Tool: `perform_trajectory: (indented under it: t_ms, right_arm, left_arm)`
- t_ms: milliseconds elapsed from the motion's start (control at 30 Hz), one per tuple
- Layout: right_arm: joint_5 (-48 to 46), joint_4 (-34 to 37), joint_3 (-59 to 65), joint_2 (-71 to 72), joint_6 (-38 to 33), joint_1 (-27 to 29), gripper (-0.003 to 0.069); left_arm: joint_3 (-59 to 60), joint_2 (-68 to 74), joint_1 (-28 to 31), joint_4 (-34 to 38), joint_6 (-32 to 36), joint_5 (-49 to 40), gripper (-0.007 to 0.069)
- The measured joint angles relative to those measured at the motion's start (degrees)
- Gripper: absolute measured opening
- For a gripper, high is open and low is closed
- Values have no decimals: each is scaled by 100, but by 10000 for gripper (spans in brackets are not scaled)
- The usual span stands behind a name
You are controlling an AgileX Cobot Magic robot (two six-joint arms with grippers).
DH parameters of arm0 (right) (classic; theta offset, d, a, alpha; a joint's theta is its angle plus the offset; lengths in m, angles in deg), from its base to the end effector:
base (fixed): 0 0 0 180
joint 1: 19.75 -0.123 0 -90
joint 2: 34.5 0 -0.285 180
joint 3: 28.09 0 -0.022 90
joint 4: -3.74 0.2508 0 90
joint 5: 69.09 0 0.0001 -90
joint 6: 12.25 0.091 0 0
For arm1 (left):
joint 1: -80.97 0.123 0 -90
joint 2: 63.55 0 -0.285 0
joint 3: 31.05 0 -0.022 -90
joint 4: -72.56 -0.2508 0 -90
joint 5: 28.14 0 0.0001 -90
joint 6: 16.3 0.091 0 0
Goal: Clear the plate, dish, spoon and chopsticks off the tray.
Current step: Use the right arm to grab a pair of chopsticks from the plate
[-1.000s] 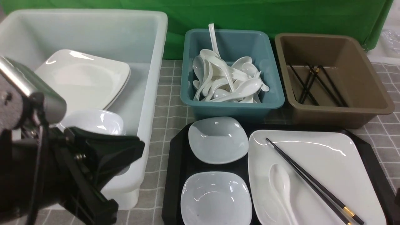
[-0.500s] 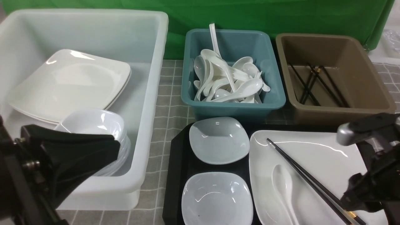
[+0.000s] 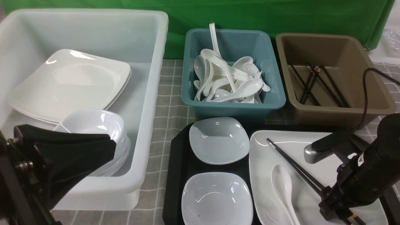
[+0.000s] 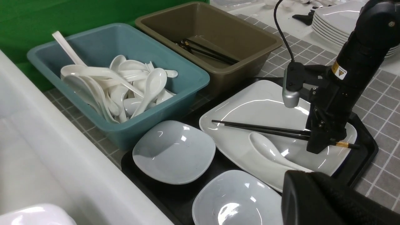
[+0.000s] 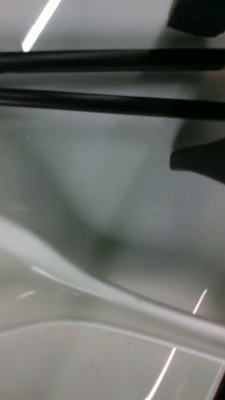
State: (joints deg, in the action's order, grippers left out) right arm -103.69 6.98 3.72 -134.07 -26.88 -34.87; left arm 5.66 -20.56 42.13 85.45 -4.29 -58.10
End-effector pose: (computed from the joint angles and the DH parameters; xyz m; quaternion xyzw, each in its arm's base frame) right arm 0.2619 0.0738 0.1665 -0.2343 0.9643 0.0193 0.1219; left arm 0.0870 -0.0831 0.3542 0.3061 0.7539 -0.2319 0.5331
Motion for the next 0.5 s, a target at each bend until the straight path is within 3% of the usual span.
perform_trajectory:
  t_ms: [100, 300, 500]
  right_arm:
    - [16, -42, -6, -27, -19, 0, 472]
    - [-21, -140, -43, -90, -153, 0, 309]
    - [-154, -142, -56, -90, -324, 0, 90]
  left_arm:
    - [0, 0, 0, 0, 0, 0, 21]
    - [0, 0, 0, 0, 0, 0, 21]
    - [0, 0, 0, 0, 0, 0, 21]
